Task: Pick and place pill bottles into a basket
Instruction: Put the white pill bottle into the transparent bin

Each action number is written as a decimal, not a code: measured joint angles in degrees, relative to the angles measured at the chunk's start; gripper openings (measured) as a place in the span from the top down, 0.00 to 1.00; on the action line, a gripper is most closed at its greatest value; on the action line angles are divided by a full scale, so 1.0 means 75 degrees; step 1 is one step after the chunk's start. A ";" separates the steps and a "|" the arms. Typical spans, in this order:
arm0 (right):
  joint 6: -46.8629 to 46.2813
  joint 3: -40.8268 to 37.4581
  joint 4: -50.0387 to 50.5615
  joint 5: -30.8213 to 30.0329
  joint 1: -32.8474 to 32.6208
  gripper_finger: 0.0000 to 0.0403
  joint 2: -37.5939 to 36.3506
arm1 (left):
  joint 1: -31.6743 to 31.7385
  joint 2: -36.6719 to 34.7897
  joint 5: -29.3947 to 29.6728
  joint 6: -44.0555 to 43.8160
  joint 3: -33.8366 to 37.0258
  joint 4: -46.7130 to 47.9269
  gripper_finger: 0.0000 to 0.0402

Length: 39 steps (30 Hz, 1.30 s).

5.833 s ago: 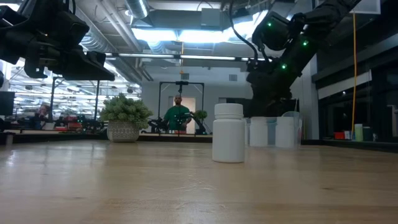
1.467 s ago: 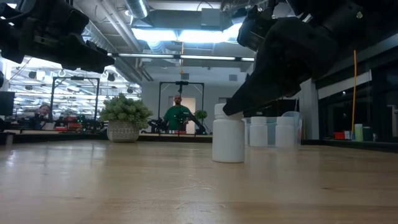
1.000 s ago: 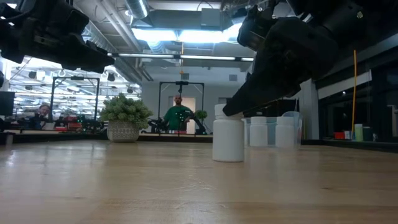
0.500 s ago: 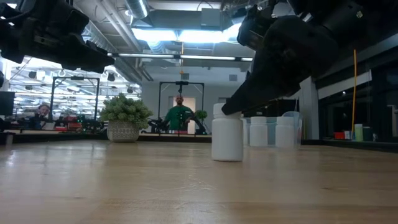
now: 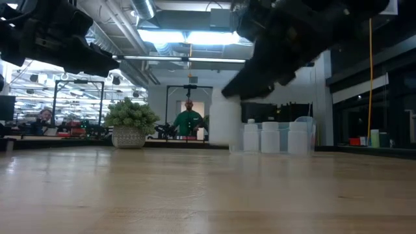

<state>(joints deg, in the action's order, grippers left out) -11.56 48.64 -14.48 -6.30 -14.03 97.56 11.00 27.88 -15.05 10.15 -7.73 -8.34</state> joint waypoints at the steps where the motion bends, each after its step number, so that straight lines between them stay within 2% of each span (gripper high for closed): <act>1: 0.0052 0.0002 0.0012 0.0124 0.0119 0.63 -0.0133 | -0.0002 0.0000 0.0000 -0.0022 0.0000 0.0007 1.00; 7: 0.0595 0.0006 0.0591 0.0623 0.0663 0.63 -0.1113 | 0.0000 0.0003 0.0000 -0.0335 -0.0003 0.0173 1.00; 17: 0.1379 0.0000 0.1836 0.0624 0.1464 0.63 -0.2595 | 0.0000 0.0003 0.0017 -0.0326 -0.0003 0.0181 1.00; 26: 0.1420 0.0087 0.2772 0.0653 0.2429 0.63 -0.3611 | 0.0000 0.0003 0.0035 0.0147 -0.0003 0.0090 1.00; 34: 0.1868 0.1005 0.4057 0.0682 0.2995 0.63 -0.3734 | 0.0000 0.0000 0.0068 0.0728 -0.0006 -0.0141 1.00; 39: 0.2004 0.1246 0.4320 0.0679 0.3526 0.63 -0.3733 | 0.0000 0.0000 0.0151 0.1233 -0.0006 -0.0130 1.00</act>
<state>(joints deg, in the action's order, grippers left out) 3.47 57.99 17.92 -1.21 12.41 69.56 11.00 27.88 -13.92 19.40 -7.77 -9.31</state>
